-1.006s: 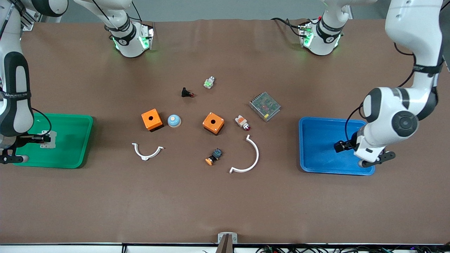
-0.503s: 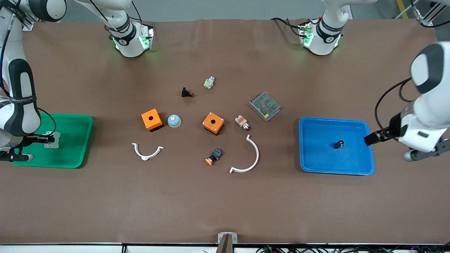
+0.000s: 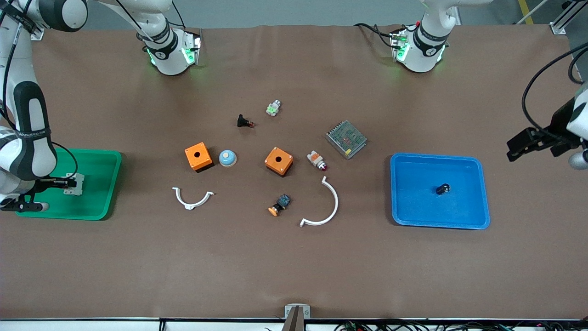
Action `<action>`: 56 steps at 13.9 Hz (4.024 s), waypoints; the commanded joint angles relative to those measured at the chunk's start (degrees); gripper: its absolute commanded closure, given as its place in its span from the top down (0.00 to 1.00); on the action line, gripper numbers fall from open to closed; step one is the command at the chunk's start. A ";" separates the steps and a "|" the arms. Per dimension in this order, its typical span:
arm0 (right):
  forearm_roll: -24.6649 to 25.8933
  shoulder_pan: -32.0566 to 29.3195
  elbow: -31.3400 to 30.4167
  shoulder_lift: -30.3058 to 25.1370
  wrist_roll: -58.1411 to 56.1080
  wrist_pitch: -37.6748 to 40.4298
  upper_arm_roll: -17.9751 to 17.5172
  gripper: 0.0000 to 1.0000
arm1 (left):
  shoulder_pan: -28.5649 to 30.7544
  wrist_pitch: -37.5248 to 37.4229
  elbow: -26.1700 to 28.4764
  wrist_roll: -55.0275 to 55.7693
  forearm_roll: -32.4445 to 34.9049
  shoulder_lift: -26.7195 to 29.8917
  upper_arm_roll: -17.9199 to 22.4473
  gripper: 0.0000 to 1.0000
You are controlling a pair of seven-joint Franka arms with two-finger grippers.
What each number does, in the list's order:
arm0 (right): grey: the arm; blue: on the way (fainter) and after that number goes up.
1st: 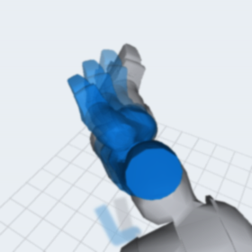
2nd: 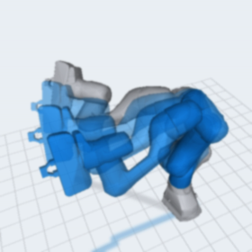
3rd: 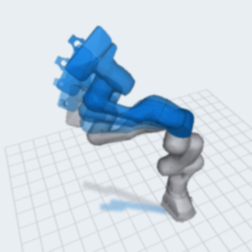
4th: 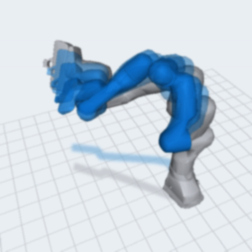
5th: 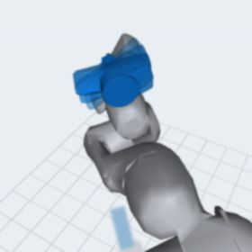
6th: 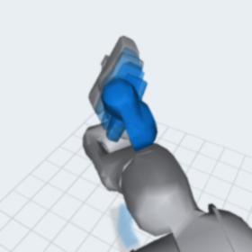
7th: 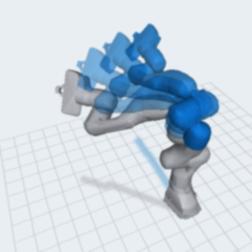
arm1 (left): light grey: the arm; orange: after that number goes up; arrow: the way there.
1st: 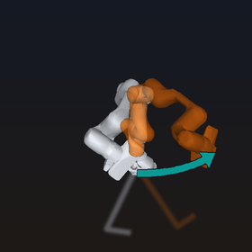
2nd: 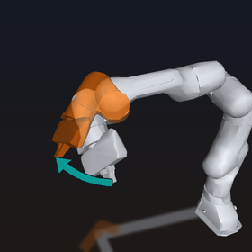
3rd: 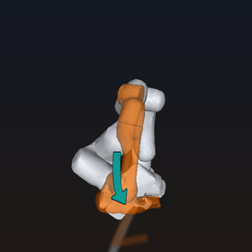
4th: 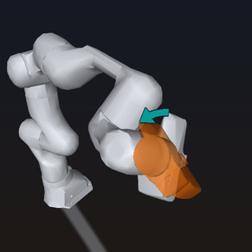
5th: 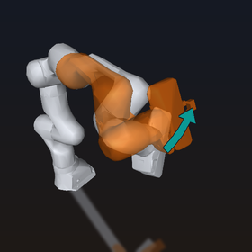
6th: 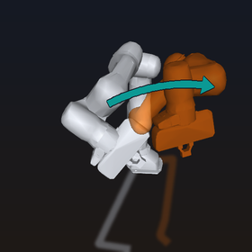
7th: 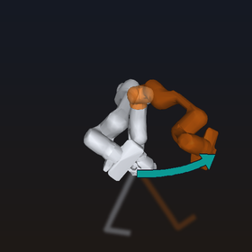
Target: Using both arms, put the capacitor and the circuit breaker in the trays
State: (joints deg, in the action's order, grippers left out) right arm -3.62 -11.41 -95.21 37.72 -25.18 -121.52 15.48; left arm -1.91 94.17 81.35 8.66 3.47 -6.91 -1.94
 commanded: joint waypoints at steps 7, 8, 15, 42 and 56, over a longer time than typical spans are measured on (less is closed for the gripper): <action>-1.04 -0.19 0.81 -3.34 -0.83 3.47 -0.80 1.00 | -0.20 -4.78 0.30 -3.72 0.84 4.62 -0.17 1.00; -1.04 -0.02 0.72 -4.66 -0.74 4.52 -0.80 1.00 | -0.20 -4.87 0.39 -5.30 0.31 4.71 -0.17 1.00; -0.08 2.70 0.81 -15.29 1.00 13.22 -0.45 1.00 | -0.12 -8.21 1.62 -6.46 -0.39 5.85 -0.26 1.00; 2.47 28.99 4.58 -41.68 33.71 38.55 -1.06 1.00 | -3.37 -8.03 5.49 -5.85 -4.96 8.58 2.20 1.00; 2.30 22.43 7.23 -40.10 33.71 34.95 -4.20 1.00 | -2.93 -7.68 7.95 1.10 -2.16 8.66 -0.08 1.00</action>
State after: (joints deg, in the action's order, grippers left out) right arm -1.15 15.28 -88.39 -2.42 8.60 -86.56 15.06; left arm -4.85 86.25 88.43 8.76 -0.09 1.16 -1.14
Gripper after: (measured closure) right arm 0.000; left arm 0.000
